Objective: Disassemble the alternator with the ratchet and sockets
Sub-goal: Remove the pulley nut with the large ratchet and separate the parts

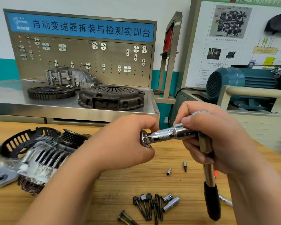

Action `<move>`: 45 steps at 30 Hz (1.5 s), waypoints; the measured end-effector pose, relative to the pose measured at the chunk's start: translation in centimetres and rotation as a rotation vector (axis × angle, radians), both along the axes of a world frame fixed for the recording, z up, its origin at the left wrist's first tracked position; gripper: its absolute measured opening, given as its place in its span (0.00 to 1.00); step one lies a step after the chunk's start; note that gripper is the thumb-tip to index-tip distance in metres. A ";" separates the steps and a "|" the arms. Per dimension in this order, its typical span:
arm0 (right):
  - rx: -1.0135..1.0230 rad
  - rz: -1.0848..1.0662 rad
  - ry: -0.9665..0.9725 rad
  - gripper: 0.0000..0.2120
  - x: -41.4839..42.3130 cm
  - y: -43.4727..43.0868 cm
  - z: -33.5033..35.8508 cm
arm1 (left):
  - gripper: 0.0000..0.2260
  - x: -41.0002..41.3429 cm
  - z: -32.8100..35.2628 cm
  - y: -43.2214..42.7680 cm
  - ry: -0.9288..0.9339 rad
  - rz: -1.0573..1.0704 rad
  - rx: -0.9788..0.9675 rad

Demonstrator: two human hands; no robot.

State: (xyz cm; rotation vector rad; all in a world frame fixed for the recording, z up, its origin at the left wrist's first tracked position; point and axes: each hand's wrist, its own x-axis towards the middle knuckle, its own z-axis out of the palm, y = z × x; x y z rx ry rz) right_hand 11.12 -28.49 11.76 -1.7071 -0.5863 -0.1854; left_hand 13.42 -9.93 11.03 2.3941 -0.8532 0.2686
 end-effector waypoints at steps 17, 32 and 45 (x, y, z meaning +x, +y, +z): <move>-0.007 0.097 0.082 0.10 0.0 -0.1 -0.1 | 0.16 -1.0 0.6 0.0 0.020 0.013 0.114; 0.193 0.080 0.088 0.13 0.1 1.5 -0.5 | 0.17 2.0 2.1 0.7 0.383 0.126 -0.706; 0.165 0.015 0.002 0.17 -0.2 3.1 -1.2 | 0.38 2.6 -6.9 12.7 -0.011 0.906 0.253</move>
